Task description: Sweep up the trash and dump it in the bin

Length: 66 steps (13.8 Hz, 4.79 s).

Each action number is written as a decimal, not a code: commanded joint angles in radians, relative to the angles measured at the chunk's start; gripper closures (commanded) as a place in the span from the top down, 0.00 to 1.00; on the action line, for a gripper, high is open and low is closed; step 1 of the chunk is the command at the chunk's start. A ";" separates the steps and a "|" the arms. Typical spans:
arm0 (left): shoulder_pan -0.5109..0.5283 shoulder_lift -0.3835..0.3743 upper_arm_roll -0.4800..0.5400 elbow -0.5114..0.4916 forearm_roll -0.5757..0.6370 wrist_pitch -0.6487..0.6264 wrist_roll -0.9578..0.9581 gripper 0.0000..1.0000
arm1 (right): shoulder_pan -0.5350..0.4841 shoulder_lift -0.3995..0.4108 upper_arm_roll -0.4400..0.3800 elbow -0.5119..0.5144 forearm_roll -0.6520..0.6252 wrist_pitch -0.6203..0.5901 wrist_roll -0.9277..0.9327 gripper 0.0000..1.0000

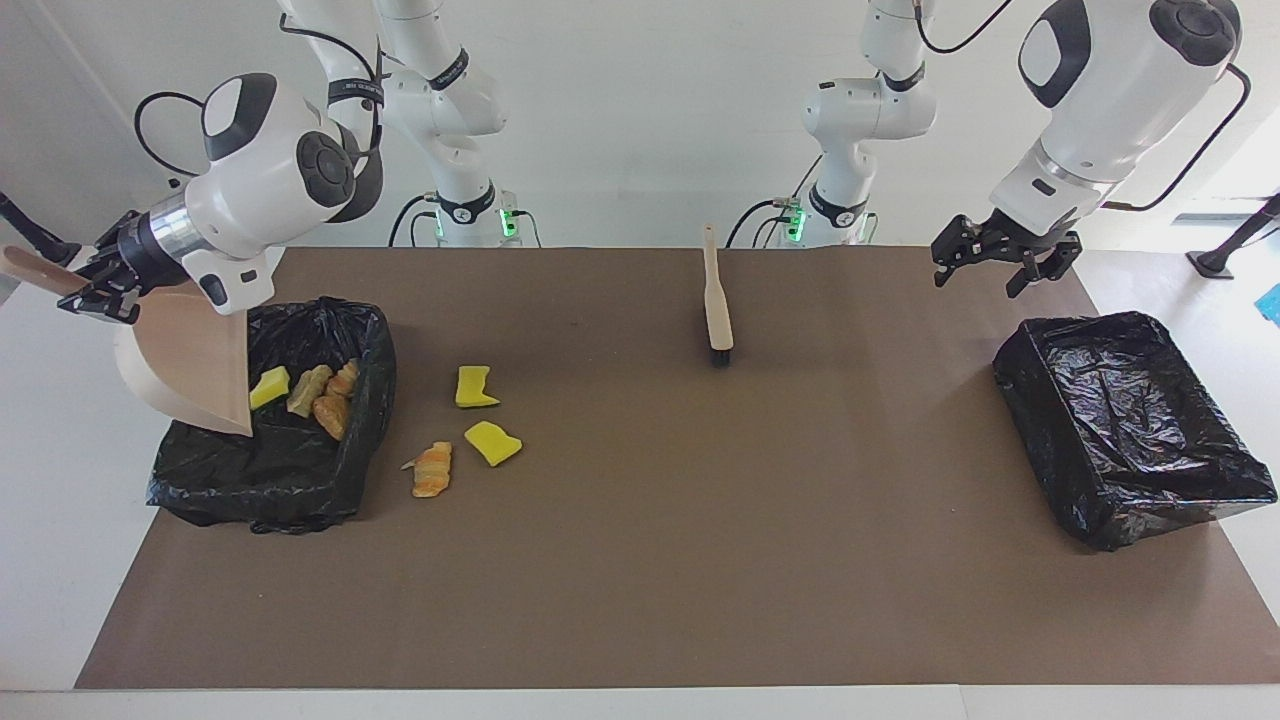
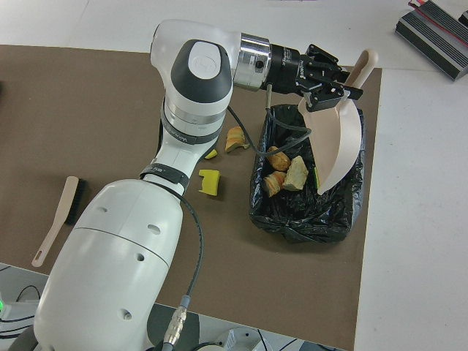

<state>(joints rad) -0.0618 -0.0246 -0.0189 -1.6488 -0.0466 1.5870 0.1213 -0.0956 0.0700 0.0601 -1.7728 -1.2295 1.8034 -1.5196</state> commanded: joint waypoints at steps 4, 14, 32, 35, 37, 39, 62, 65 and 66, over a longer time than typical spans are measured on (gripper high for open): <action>0.004 0.018 -0.007 0.055 0.031 -0.006 -0.078 1.00 | -0.018 0.005 -0.005 0.070 0.132 -0.073 0.007 0.00; 0.003 0.008 -0.007 0.043 0.030 -0.018 -0.081 1.00 | -0.001 0.010 0.007 0.200 0.795 -0.394 0.617 0.00; 0.008 0.003 -0.007 0.052 0.030 -0.004 -0.084 1.00 | 0.539 0.254 0.012 0.225 1.435 0.042 1.986 0.00; 0.008 0.003 -0.007 0.052 0.030 -0.004 -0.084 1.00 | 0.609 0.300 0.010 0.213 1.454 0.135 2.015 0.00; 0.008 0.003 -0.007 0.052 0.030 -0.004 -0.084 1.00 | 0.614 0.338 0.012 0.200 1.443 0.192 2.030 0.00; 0.007 0.003 -0.007 0.052 0.030 -0.004 -0.084 1.00 | 0.642 0.373 0.012 0.200 1.437 0.246 2.041 0.00; 0.007 0.003 -0.007 0.050 0.024 0.007 -0.081 1.00 | 0.654 0.329 0.012 0.204 1.446 0.139 2.072 0.78; 0.007 0.003 -0.007 0.052 0.024 0.007 -0.084 1.00 | 0.720 0.222 0.026 0.123 1.479 0.037 2.176 0.76; 0.008 0.003 -0.007 0.052 0.024 0.007 -0.084 1.00 | 0.750 0.185 0.027 0.063 1.499 0.040 2.217 0.75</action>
<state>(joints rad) -0.0604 -0.0188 -0.0222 -1.6051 -0.0348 1.5936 0.0446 0.5985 0.3406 0.0836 -1.5816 0.2329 1.8285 0.6148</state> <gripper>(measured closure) 0.000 0.238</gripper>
